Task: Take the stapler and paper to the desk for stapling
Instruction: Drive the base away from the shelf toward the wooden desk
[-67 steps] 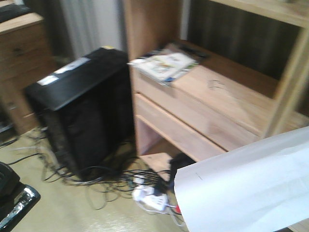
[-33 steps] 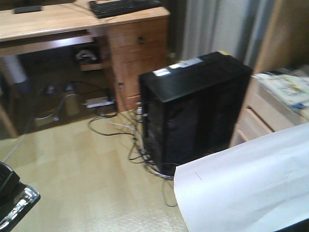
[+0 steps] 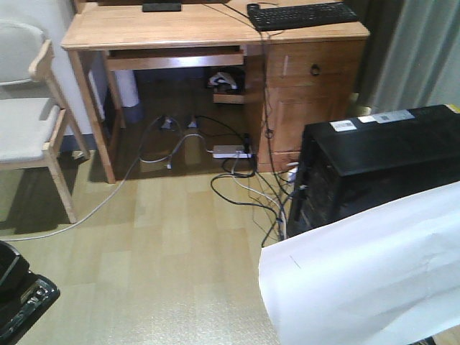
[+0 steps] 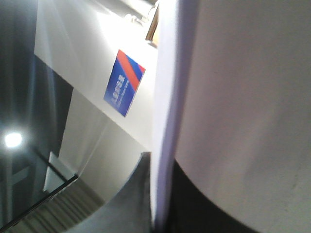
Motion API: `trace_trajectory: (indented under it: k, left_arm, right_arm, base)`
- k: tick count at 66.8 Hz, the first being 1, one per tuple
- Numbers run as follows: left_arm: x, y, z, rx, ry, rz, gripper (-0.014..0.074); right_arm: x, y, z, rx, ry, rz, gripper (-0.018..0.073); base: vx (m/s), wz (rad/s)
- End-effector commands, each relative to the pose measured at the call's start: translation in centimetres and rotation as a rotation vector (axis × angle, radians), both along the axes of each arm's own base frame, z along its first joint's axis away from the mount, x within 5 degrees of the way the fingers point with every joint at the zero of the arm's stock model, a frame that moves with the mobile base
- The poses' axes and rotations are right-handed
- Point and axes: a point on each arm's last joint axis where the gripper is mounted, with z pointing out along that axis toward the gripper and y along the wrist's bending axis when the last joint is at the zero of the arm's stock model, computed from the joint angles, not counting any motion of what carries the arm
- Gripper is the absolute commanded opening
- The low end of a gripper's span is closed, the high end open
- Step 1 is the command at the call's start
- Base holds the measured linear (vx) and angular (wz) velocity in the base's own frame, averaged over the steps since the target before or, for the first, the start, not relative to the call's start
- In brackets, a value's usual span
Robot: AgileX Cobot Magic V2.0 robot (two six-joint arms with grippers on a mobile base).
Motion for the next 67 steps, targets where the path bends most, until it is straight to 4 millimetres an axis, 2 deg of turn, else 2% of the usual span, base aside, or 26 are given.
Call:
trace_trajectory:
  k: [1, 31, 67]
  left_arm:
    - [0.36, -0.02, 1.93, -0.068, -0.107, 0.023, -0.0007]
    - [0.36, -0.02, 1.93, -0.068, -0.107, 0.023, -0.0007]
    - [0.36, -0.02, 1.93, -0.068, -0.107, 0.023, -0.0007]
  right_arm:
    - [-0.30, 0.07, 1.27, 0.013, -0.080, 0.015, -0.0002]
    - [-0.30, 0.07, 1.26, 0.013, -0.080, 0.015, -0.0002]
    - [-0.30, 0.07, 1.26, 0.013, -0.080, 0.015, -0.0002]
  base:
    - [0.15, 0.32]
    - [0.19, 0.22]
    - [0.29, 0.07]
